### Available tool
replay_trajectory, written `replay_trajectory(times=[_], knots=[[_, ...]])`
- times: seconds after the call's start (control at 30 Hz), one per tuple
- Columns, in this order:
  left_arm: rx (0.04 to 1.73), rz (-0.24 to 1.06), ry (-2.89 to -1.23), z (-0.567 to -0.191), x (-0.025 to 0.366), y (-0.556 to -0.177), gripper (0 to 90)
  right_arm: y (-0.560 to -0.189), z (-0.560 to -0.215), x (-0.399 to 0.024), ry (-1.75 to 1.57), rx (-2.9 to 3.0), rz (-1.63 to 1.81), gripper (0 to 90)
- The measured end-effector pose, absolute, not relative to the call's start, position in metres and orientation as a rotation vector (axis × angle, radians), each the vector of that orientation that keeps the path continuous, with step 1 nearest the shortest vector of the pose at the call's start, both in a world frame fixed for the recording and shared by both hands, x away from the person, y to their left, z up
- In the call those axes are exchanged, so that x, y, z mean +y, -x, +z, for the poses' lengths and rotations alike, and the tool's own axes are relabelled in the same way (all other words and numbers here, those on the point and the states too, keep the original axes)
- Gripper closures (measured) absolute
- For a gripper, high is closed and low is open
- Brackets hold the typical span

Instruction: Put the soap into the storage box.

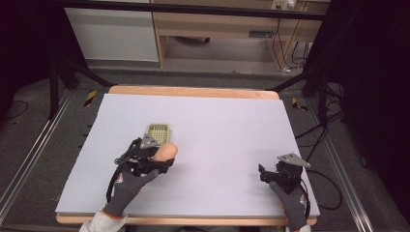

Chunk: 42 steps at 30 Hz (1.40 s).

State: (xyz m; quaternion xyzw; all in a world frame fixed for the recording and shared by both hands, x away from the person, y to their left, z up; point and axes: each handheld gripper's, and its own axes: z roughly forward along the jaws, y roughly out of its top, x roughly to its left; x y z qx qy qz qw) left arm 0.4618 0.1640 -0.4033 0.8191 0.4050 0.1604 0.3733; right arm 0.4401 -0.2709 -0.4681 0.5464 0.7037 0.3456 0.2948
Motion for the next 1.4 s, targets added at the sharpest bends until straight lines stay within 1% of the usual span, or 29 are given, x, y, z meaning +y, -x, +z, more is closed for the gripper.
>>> replay_trajectory(times=[0.67, 1.4], knots=[[1.102, 0.462, -2.040, -0.395, 0.182, -0.480, 32.0, -0.441, -0.468, -0.270, -1.463, 1.869, 0.919, 5.8], [1.153, 0.493, -2.025, -0.390, 0.184, -0.509, 32.0, -0.441, -0.468, -0.270, -1.458, 1.869, 0.918, 5.8]])
